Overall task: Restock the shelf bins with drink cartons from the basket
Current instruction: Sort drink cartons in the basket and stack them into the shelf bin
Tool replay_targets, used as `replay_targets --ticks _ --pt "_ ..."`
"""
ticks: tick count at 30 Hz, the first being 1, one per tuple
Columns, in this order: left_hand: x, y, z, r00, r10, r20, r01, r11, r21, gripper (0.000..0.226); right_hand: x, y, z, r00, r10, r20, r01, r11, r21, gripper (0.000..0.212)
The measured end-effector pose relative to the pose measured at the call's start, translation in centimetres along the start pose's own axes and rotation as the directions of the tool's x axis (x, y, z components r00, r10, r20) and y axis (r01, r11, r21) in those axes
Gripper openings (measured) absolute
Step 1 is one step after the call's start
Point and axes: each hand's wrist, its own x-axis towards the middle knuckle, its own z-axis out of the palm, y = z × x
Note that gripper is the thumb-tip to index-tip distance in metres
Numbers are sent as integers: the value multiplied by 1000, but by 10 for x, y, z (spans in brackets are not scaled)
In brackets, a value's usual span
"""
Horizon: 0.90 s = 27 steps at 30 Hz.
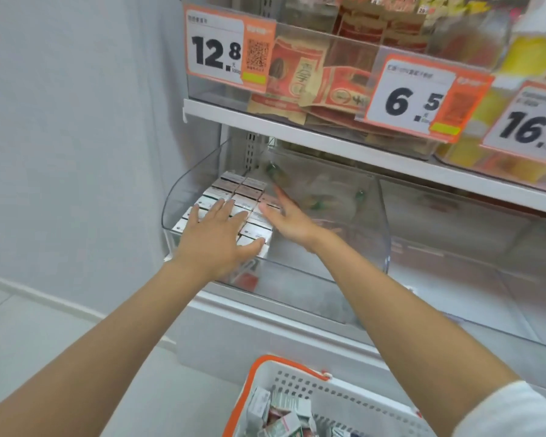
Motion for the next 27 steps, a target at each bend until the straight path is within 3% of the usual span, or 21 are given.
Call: replay_targets --ticks 4,7,9,11,13,15,17,20,24,27 --pt "-38 32 -5 954 -11 -301 -10 998 -68 42 -66 -11 -7 961 -184 -208 153 976 -156 52" --pt "-79 65 4 961 -40 -274 -28 971 -238 29 -135 -2 -8 862 -348 -368 272 931 -242 27" --pt "-109 85 23 981 -51 -185 -18 934 -356 26 -182 21 -4 852 -383 -358 298 916 -270 23" --pt "-139 103 50 997 -59 -49 31 893 -449 22 -225 62 2 913 -302 -276 240 941 -237 23" --pt "-167 118 80 992 -34 118 87 871 -483 20 -265 115 8 984 -108 -142 81 980 -184 24" --pt "-191 132 110 967 8 255 126 853 -506 21 -303 174 12 994 114 -1 -112 974 -197 27" --pt "-210 144 137 932 5 362 199 830 -522 22 -334 226 17 950 298 92 -273 938 -216 33" --pt "-225 155 168 871 17 491 293 785 -546 19 -351 272 34 875 441 199 -407 893 -192 52" --pt "-227 153 191 826 33 562 306 811 -498 20 -330 291 82 809 467 357 -449 883 -137 74" --pt "-229 147 205 815 -4 579 339 814 -472 21 -317 304 119 748 490 448 -356 866 -352 88"
